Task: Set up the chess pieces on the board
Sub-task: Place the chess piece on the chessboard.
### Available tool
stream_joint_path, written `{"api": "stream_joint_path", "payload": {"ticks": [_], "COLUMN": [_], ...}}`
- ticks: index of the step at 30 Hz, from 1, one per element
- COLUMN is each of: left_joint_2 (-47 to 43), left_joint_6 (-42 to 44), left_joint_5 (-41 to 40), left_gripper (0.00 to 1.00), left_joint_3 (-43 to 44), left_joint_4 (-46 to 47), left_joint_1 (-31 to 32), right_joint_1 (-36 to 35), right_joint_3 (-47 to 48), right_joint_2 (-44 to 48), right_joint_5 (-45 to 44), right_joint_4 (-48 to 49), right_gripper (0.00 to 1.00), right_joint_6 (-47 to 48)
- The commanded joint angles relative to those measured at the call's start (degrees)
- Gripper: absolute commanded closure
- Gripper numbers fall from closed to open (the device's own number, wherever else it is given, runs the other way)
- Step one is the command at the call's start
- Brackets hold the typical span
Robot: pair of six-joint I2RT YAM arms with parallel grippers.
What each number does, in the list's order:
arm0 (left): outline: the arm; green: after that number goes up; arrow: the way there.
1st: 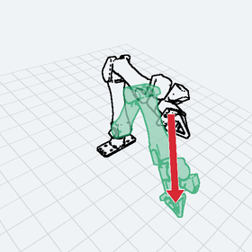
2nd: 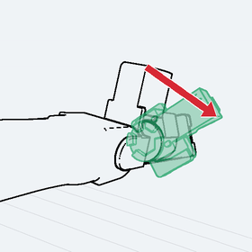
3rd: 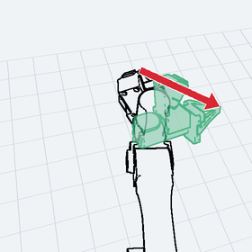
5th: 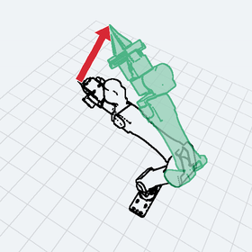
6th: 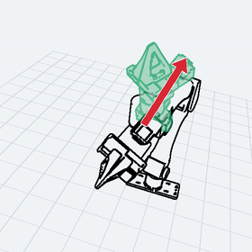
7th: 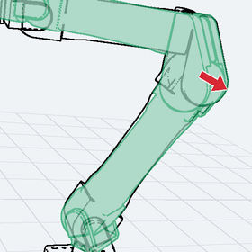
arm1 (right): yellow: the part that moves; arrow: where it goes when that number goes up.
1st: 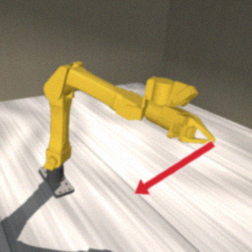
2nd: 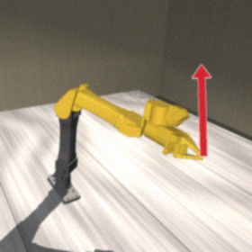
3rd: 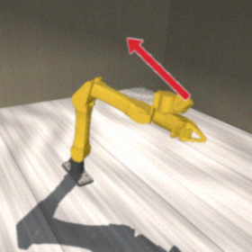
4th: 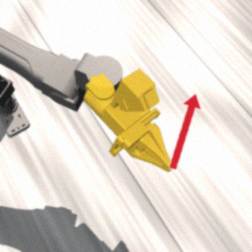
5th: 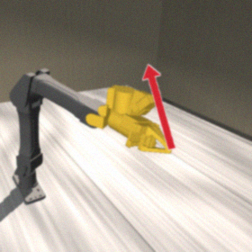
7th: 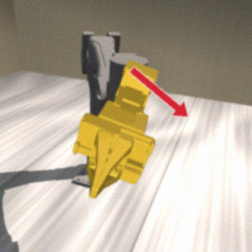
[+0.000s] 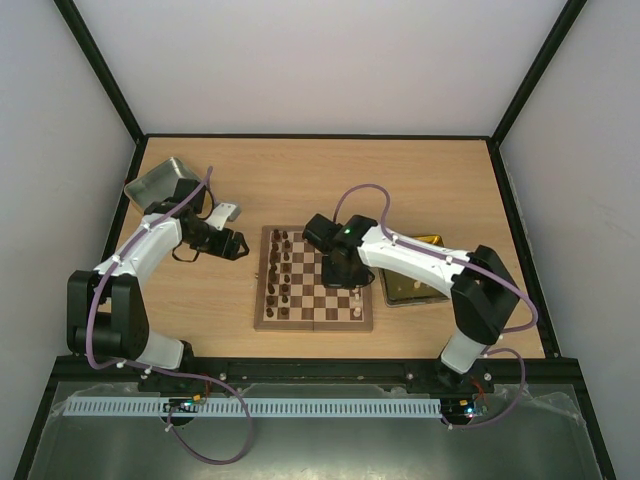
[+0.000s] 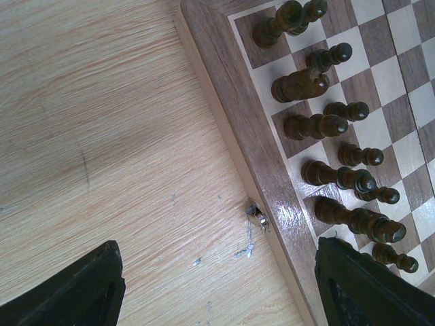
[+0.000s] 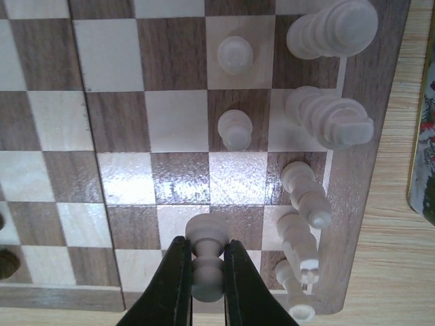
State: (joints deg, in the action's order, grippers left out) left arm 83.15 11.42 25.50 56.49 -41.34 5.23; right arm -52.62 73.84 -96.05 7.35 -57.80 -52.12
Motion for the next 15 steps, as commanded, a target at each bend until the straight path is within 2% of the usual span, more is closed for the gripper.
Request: {"api": "stream_joint_path", "payload": {"ticks": [1,15], "left_joint_2": [0.6,0.5], "left_joint_6": [0.7,0.8], "left_joint_5": [0.7,0.9], "left_gripper": [0.23,0.23], "left_joint_3": [-0.7,-0.7], "left_joint_4": [0.0,0.0], "left_joint_1": [0.1,0.1], "right_joint_1": [0.0,1.6], "right_joint_3": [-2.6,-6.9], "right_joint_2": [-1.8,-1.7], "right_joint_5": [-0.6,0.5], "right_joint_4": [2.7,6.4], "right_gripper": [0.96,0.96], "right_joint_6": [-1.3,-1.5]}}
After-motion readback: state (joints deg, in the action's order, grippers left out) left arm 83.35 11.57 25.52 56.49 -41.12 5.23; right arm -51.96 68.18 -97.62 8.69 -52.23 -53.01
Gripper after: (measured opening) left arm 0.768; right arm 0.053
